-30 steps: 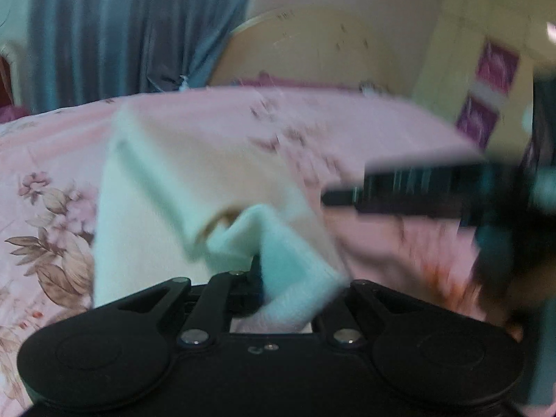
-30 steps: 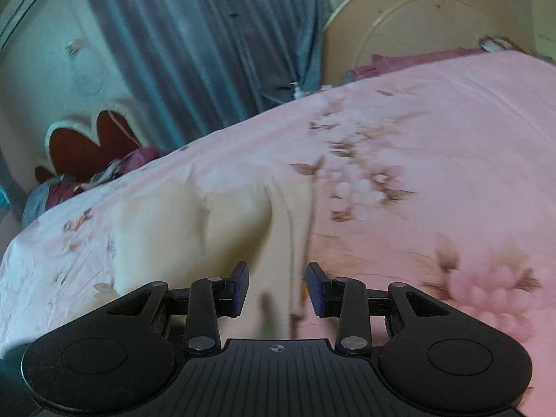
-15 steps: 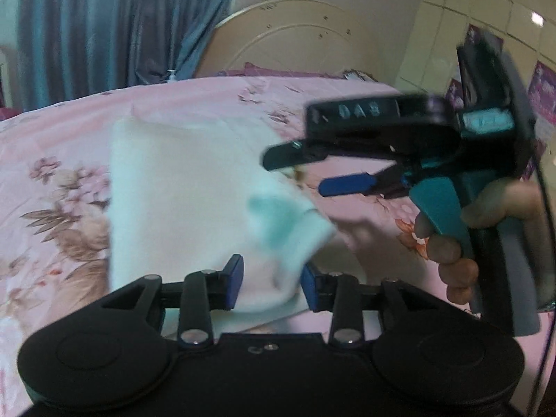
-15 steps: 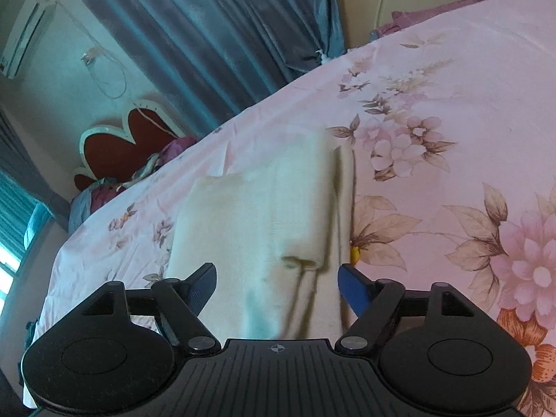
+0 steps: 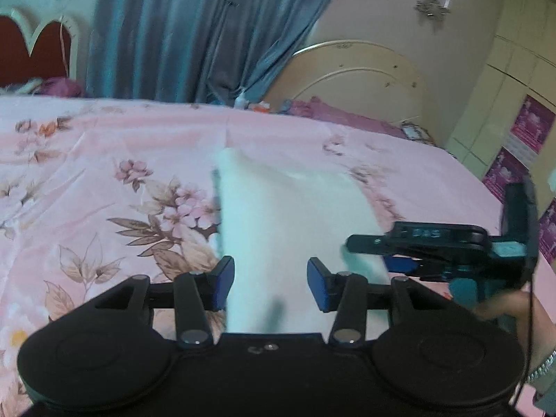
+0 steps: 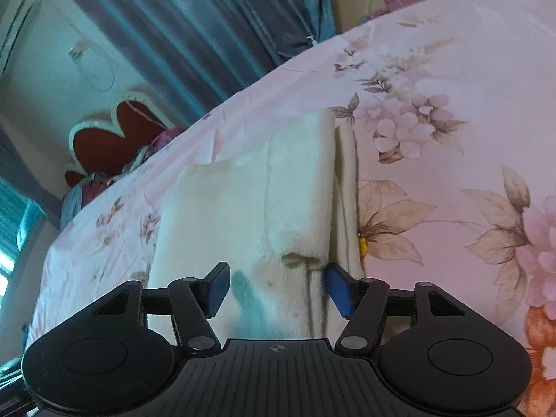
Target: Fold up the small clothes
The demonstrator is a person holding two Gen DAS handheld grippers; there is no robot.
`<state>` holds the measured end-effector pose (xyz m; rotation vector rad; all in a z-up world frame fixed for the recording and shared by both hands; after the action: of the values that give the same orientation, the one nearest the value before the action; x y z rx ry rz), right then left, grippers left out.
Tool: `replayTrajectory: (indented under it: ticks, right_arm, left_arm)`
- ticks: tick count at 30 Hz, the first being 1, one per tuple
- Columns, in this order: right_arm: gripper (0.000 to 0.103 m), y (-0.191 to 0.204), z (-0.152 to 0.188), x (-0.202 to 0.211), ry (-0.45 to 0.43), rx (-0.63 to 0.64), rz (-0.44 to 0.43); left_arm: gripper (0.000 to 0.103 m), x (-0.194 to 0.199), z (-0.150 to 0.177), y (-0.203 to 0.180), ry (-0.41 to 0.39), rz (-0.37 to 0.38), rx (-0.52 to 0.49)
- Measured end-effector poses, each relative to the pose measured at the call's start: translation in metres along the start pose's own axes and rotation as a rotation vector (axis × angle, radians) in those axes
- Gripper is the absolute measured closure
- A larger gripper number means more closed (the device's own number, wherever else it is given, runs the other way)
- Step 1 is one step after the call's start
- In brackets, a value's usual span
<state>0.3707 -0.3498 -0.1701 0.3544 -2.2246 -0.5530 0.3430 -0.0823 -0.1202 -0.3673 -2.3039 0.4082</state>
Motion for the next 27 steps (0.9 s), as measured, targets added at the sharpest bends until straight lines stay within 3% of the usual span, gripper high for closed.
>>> replayTrajectory:
  ticks: [2, 6, 12, 15, 19, 27]
  right_arm:
    - [0.075, 0.001, -0.003, -0.004, -0.003, 0.003, 0.007]
    - [0.087, 0.007, -0.008, -0.006, 0.009, 0.046, 0.017]
    - [0.092, 0.01, -0.016, 0.016, -0.028, 0.142, 0.059]
    - [0.093, -0.004, -0.008, 0.008, 0.016, 0.123, 0.089]
    - [0.093, 0.0, -0.006, 0.007, -0.004, 0.174, 0.142]
    - [0.088, 0.004, 0.008, 0.036, 0.026, 0.156, 0.083]
  left_arm:
    - [0.058, -0.012, -0.005, 0.006, 0.012, -0.013, 0.029]
    - [0.058, -0.03, -0.018, 0.013, 0.015, -0.022, 0.09]
    - [0.058, -0.057, -0.028, 0.009, 0.015, -0.035, 0.091]
    - [0.055, -0.071, -0.021, 0.005, 0.036, -0.037, 0.078]
    - [0.05, -0.083, -0.014, 0.008, 0.059, -0.041, 0.097]
    - [0.05, -0.086, -0.014, 0.008, 0.08, -0.042, 0.102]
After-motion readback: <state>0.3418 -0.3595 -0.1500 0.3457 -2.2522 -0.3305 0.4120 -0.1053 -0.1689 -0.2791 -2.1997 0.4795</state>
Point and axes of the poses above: each gripper's, at about its wrist camera, not at the fingertips, and x roughly against the way its jaws point, y to its left, z to its underside, the point moved 4 cm from there along -x, roughly the way its jaws point, and after that the axes turned 11 degrees about x, right-handed, at the moved point
